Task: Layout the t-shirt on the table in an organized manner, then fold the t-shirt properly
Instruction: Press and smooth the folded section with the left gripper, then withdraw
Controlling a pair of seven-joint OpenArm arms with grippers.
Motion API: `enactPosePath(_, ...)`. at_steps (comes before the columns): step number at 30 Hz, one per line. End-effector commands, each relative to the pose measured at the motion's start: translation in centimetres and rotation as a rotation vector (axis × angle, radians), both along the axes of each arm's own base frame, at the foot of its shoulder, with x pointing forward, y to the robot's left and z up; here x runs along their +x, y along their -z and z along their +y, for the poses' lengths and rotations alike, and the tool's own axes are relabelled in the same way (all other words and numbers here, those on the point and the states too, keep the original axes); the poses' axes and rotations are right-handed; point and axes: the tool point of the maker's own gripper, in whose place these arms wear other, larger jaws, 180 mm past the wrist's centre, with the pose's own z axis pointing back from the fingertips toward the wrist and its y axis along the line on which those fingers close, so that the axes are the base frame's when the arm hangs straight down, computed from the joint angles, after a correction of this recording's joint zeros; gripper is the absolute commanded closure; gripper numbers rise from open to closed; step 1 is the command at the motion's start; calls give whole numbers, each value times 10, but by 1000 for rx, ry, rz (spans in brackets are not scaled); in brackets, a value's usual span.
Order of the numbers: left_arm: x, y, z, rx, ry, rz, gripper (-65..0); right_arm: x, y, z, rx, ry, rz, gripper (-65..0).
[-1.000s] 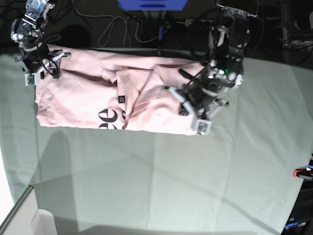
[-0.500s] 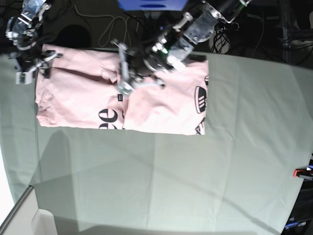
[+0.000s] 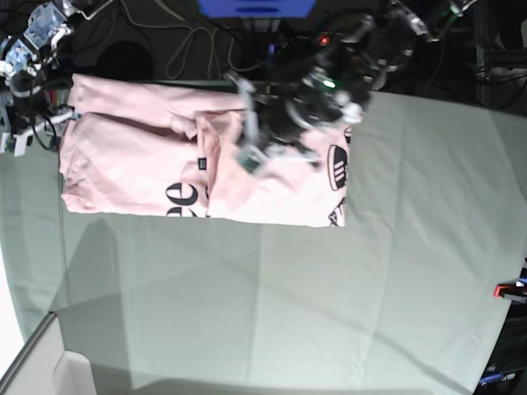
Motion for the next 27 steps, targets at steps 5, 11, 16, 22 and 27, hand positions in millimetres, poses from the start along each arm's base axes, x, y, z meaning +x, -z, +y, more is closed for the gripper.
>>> enactPosePath(5,27,-5,53,0,-188,-28,-1,28,-3,18,9,-83,29,-435)
enactPosePath(11,38,-5,84,18,-284,-36,-1,38,2,15,33,-76,67,-435)
enactPosePath(16,38,-5,84,18,-284,-36,-1,39,-2,5,15,-76,69,-435)
enactPosePath(22,40,-6,82,12,-283,-39,-1,39,-1,7,21,-78,71,-437)
enactPosePath(27,41,-6,83,13,-287,-41,-1,37,24,11,88,-72,113,-437)
